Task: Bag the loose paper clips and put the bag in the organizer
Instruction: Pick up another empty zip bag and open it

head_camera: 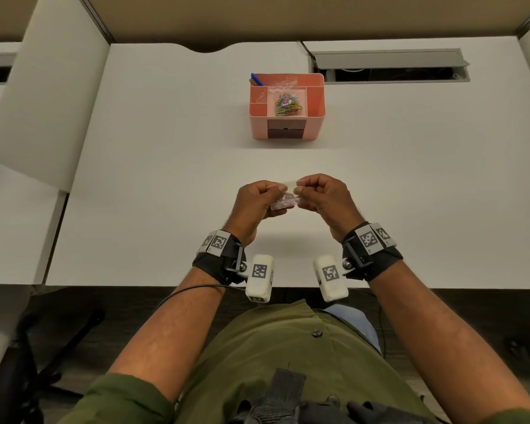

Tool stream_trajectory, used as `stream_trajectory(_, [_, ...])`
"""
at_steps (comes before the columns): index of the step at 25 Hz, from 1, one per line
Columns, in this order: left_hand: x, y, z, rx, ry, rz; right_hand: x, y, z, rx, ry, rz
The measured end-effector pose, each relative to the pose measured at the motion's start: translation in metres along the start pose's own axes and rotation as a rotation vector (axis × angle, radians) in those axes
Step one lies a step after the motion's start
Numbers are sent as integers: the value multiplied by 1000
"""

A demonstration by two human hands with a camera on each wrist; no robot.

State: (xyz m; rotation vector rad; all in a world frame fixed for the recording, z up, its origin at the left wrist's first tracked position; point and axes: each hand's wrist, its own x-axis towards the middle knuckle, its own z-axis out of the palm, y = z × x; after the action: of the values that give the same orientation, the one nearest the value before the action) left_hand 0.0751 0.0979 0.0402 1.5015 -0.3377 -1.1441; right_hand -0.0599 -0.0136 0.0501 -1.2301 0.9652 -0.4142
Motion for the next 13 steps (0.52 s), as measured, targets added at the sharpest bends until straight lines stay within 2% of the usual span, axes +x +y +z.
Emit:
stream_trajectory(6, [-6, -5, -31, 39, 25, -62, 21, -23, -9, -155, 11, -88])
stream_trajectory(13, [-73, -58, -130, 78, 196, -222, 88, -88, -43, -373, 73, -213])
